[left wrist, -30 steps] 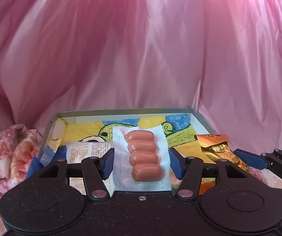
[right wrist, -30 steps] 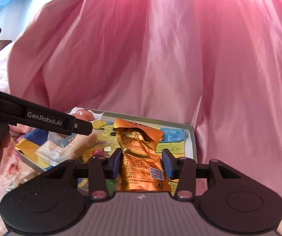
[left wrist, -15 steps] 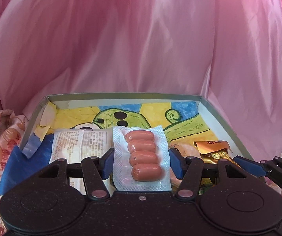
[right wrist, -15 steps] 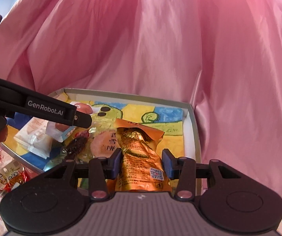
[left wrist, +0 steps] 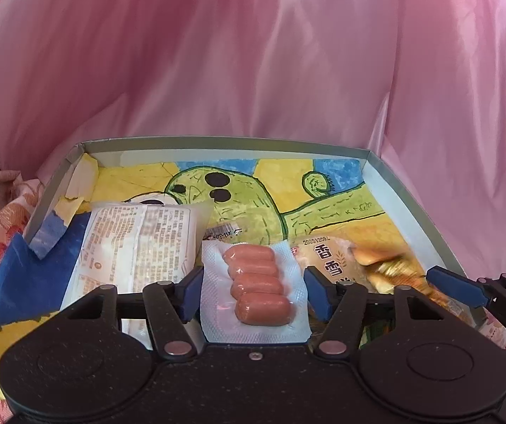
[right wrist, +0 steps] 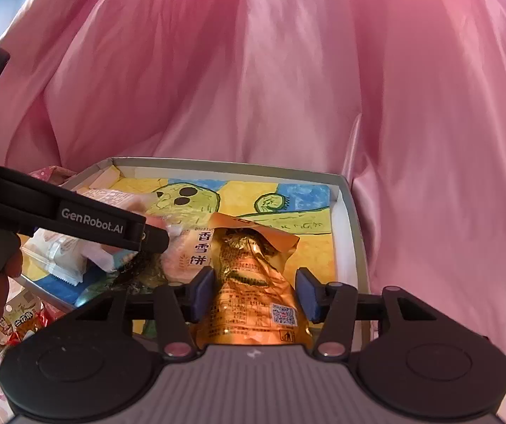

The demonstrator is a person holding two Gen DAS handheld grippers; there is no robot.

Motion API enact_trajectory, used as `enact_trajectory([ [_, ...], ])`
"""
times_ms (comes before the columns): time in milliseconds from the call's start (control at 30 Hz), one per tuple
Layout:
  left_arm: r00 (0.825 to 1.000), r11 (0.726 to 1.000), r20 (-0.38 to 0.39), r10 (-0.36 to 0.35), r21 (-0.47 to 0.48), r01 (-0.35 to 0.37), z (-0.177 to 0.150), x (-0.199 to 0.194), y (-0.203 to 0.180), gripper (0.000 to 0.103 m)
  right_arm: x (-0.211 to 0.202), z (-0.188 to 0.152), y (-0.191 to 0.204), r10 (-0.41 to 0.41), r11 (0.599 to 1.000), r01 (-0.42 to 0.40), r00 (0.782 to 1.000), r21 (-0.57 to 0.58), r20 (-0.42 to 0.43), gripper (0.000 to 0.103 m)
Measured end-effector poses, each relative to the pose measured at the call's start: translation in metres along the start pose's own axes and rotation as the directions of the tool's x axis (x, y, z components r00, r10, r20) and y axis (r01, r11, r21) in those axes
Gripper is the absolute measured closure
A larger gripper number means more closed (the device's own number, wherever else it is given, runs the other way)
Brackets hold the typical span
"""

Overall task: Organize snacks
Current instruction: 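Lower both packets into the tray and open both tools to release them, then withdraw both open tools from the tray back over the remaining snacks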

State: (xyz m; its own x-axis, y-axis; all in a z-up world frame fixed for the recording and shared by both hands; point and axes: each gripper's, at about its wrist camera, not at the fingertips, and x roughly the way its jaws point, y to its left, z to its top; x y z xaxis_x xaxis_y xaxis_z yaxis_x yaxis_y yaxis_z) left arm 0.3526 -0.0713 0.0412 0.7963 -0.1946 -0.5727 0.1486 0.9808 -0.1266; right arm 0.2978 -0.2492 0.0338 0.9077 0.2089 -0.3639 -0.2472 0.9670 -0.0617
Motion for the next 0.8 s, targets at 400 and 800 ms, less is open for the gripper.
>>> enact_trajectory([
  [400,0.994,1.000,0.103,0.021,0.016,-0.023,0.006,-0.038,-0.004,0.020,-0.027,-0.001,0.002,-0.019,1.000,0.018,0.996,0.013,0.087,0.009],
  [800,0.969,0.999,0.243,0.033,-0.048,-0.022,-0.008,-0.115,-0.003,0.006,-0.106,0.009,0.002,-0.053,0.998,0.042,0.975,0.051,0.217,0.000],
])
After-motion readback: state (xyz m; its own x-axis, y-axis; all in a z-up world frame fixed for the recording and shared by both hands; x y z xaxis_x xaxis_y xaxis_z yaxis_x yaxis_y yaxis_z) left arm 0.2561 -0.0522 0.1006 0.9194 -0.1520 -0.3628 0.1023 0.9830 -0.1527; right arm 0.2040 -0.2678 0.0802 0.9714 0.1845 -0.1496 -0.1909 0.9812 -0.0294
